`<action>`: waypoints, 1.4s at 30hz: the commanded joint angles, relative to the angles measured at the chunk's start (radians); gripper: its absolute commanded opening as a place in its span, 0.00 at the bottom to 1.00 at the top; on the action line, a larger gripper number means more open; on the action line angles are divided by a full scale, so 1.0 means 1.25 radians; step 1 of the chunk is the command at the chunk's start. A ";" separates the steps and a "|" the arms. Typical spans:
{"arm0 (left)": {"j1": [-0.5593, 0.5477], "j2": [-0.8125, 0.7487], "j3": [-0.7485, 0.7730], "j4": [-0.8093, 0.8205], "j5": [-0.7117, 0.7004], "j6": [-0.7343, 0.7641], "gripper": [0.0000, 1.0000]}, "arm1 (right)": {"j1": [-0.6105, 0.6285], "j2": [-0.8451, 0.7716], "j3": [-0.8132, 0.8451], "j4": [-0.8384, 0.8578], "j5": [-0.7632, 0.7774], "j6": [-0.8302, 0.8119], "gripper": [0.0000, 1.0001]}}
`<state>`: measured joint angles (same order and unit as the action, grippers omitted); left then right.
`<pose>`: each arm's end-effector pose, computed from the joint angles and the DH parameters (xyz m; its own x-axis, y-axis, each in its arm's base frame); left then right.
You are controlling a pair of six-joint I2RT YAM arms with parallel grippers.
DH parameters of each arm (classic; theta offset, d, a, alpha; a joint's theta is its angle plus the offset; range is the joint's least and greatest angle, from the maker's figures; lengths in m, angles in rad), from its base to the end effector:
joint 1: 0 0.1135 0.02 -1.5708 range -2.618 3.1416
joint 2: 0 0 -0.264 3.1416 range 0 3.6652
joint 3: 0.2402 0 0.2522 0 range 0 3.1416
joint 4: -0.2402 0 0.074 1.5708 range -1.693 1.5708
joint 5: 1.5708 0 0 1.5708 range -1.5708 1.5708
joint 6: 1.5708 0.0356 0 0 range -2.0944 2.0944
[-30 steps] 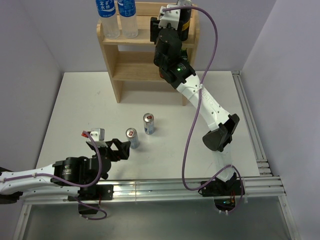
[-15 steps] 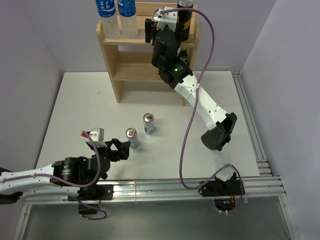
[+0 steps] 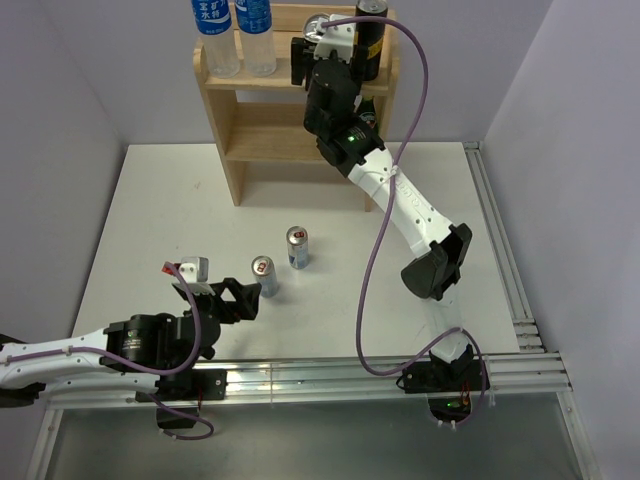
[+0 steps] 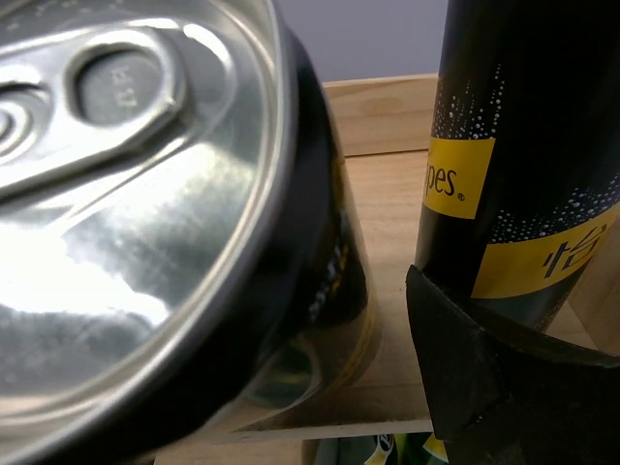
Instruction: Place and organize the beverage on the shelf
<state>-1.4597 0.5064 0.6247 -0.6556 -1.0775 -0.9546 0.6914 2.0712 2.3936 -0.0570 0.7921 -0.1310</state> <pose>0.0426 -0.0992 0.2835 -0.3484 -0.3626 -0.8644 0.1772 0.8801 -0.4406 0.3671 0.2709 0.5056 0.1897 0.0379 -0.9811 0.1070 0.9925 0.0591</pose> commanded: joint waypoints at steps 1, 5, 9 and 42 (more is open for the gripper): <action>-0.009 -0.003 -0.004 0.010 0.000 0.009 0.96 | -0.024 0.012 0.034 0.037 0.018 0.001 0.90; -0.012 0.000 -0.003 0.009 0.000 0.008 0.96 | -0.030 0.018 0.042 0.043 0.011 0.001 0.90; -0.019 0.000 -0.003 0.008 -0.001 0.007 0.96 | -0.040 0.028 0.054 0.043 0.001 0.007 0.90; -0.028 0.005 0.000 0.004 -0.004 0.002 0.96 | -0.068 0.021 -0.008 0.041 -0.010 0.057 0.90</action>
<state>-1.4876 0.5079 0.6247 -0.6567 -1.0775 -0.9554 0.6201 2.1342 2.4126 -0.0341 0.7570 -0.0856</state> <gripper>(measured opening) 0.963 0.902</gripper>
